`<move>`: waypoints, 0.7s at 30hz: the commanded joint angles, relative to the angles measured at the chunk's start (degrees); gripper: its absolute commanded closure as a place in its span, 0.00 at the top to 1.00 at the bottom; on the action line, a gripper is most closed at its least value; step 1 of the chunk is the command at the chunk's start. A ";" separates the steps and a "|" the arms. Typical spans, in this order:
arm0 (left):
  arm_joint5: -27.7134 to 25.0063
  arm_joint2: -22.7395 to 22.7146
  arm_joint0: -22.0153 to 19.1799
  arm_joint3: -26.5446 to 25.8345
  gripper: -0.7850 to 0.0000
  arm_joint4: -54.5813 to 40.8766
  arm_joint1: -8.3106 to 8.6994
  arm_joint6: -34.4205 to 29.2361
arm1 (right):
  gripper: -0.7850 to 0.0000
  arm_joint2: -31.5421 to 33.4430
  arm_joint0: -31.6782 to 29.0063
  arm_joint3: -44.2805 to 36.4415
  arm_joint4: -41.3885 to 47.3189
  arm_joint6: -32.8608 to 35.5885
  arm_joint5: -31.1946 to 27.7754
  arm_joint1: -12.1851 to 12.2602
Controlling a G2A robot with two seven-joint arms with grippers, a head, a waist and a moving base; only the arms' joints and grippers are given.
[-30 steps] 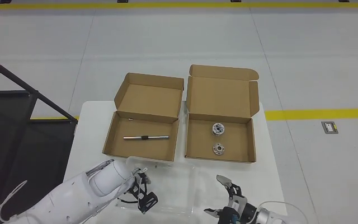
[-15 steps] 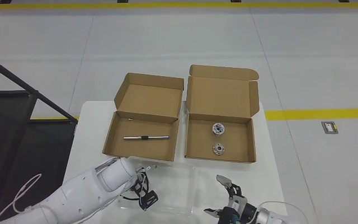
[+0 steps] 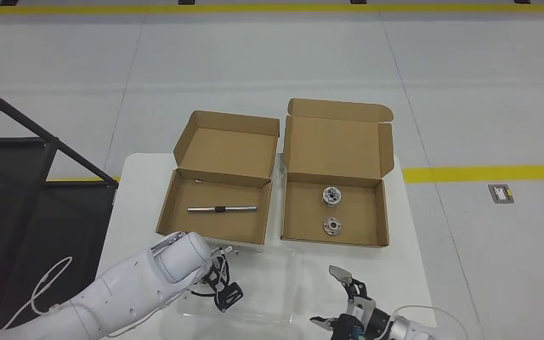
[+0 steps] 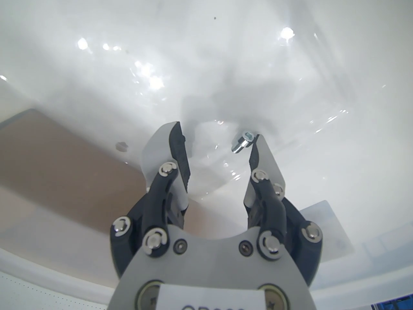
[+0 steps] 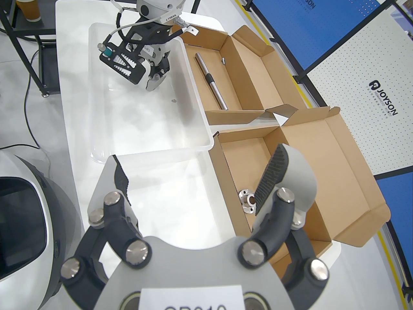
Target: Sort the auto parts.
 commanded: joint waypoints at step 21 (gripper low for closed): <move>0.00 0.00 -0.30 0.19 0.22 -0.70 -0.39 -0.92 | 1.00 0.00 0.00 0.00 0.00 0.00 -0.01 0.00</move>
